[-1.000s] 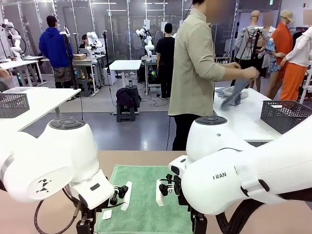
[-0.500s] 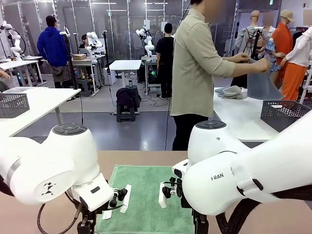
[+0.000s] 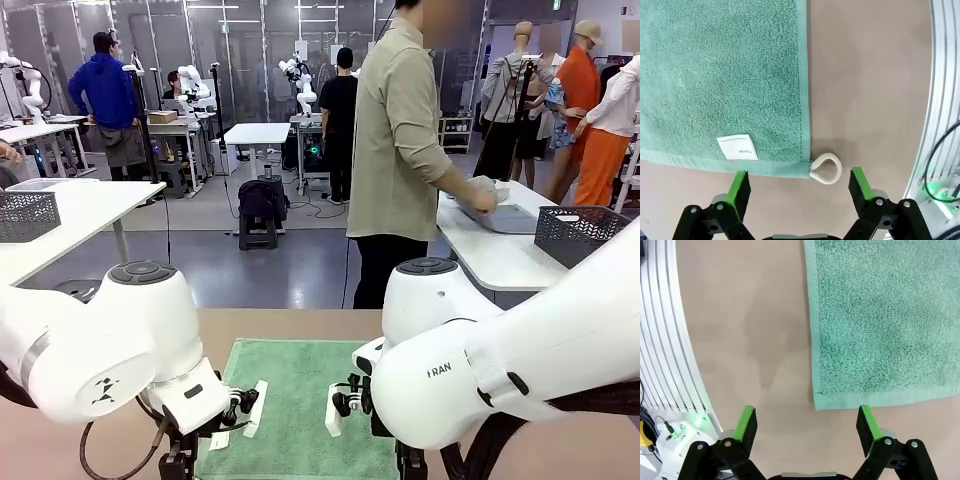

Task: Fold the towels and place them in the basket.
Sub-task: When a person lays out a Towel with hook on the table, fold it in half twice.

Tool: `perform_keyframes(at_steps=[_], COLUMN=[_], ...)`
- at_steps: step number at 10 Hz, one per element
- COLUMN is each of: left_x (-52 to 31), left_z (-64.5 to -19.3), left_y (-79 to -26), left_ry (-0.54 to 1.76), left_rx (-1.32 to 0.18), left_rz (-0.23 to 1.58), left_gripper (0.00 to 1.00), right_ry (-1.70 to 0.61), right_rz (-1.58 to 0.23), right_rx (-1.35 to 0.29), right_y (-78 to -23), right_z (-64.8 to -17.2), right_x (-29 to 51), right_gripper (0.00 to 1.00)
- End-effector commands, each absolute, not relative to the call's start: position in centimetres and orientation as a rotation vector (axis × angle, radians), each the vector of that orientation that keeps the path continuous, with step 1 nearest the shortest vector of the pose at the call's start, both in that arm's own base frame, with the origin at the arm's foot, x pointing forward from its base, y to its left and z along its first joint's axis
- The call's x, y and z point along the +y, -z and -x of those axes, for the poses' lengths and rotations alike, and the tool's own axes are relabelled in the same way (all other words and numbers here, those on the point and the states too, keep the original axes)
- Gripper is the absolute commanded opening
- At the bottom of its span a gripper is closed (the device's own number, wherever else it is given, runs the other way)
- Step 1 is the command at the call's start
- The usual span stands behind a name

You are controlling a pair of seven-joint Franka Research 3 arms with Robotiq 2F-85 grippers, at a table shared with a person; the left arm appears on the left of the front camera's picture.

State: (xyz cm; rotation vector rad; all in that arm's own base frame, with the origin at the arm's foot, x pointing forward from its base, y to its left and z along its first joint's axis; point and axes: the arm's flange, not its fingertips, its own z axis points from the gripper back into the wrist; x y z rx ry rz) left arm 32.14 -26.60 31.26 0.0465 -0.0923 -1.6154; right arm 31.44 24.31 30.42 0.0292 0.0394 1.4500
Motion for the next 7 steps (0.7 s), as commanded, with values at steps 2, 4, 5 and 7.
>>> perform_keyframes(at_steps=[2, 4, 5, 7], left_x=[-23.7, -23.7, -23.7, -23.7], left_z=[-30.0, -30.1, -30.1, -30.3], left_y=[-29.4, -29.0, -28.9, -28.4], left_ry=[1.635, 1.637, 1.640, 1.644], left_rx=[-0.111, -0.115, -0.120, -0.115], left_rz=[-0.061, -0.055, -0.053, -0.046], left_gripper=[1.00, 1.00, 1.00, 1.00], right_ry=[-1.451, -1.454, -1.458, -1.469], right_rz=[-0.005, -0.001, 0.002, 0.006], right_rx=[0.015, 0.015, 0.010, 0.000], right_y=[-28.4, -27.8, -27.6, -27.3], right_z=[-28.8, -28.7, -28.6, -28.5], right_x=[22.8, 22.9, 23.0, 23.0], right_gripper=[1.00, 1.00, 1.00, 1.00])
